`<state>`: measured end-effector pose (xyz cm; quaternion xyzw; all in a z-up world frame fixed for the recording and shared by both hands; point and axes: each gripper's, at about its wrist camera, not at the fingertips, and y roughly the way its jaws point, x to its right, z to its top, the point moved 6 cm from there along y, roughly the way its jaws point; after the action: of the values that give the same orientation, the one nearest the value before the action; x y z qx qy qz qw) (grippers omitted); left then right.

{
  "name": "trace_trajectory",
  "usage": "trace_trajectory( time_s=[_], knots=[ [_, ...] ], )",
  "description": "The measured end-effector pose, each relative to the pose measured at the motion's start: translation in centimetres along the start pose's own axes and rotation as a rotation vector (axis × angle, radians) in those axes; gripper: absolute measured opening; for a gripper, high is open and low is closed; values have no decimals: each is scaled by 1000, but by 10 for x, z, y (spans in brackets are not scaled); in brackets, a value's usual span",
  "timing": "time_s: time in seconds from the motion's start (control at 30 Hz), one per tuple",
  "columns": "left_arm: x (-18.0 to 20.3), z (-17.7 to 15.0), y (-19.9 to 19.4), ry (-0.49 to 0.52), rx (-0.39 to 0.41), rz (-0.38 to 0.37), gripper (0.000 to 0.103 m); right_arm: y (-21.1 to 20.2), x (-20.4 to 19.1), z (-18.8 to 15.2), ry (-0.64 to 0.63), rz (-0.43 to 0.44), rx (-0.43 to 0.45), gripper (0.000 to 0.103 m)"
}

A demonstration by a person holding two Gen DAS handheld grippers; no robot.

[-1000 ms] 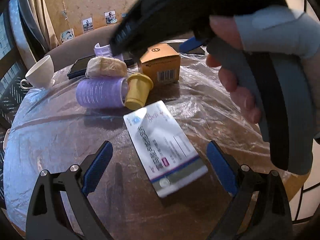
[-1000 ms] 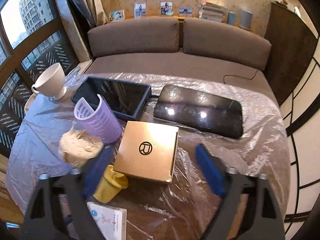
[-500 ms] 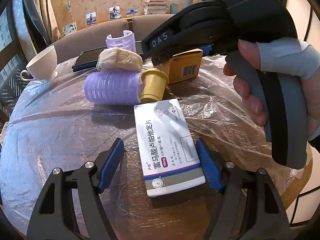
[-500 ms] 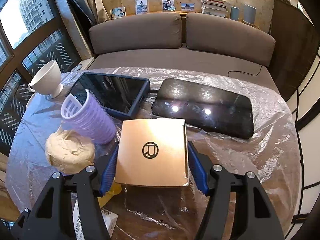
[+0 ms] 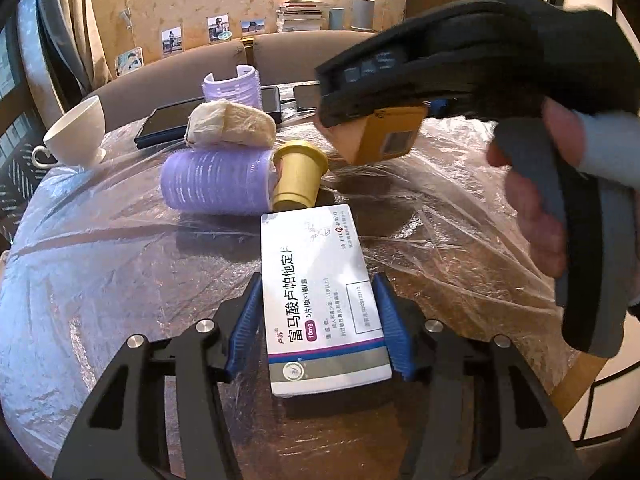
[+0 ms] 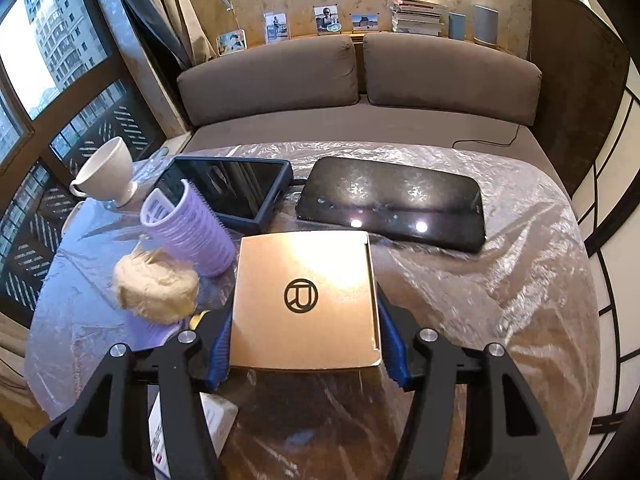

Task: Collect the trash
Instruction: 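Lift the medicine box and tan box off the table toward the bin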

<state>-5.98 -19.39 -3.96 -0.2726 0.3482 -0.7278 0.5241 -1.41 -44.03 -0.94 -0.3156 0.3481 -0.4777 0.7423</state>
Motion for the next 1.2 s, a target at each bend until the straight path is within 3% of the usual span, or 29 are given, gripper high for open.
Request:
trace_trajectory(
  time_s=[0.53, 1.2],
  knots=[
    [-20, -6, -15, -58, -3, -54, 56, -52, 1, -54, 74, 49, -2, 59],
    [-36, -28, -39, -102, -12, -109, 56, -76, -25, -123, 94, 70, -56, 59]
  ],
)
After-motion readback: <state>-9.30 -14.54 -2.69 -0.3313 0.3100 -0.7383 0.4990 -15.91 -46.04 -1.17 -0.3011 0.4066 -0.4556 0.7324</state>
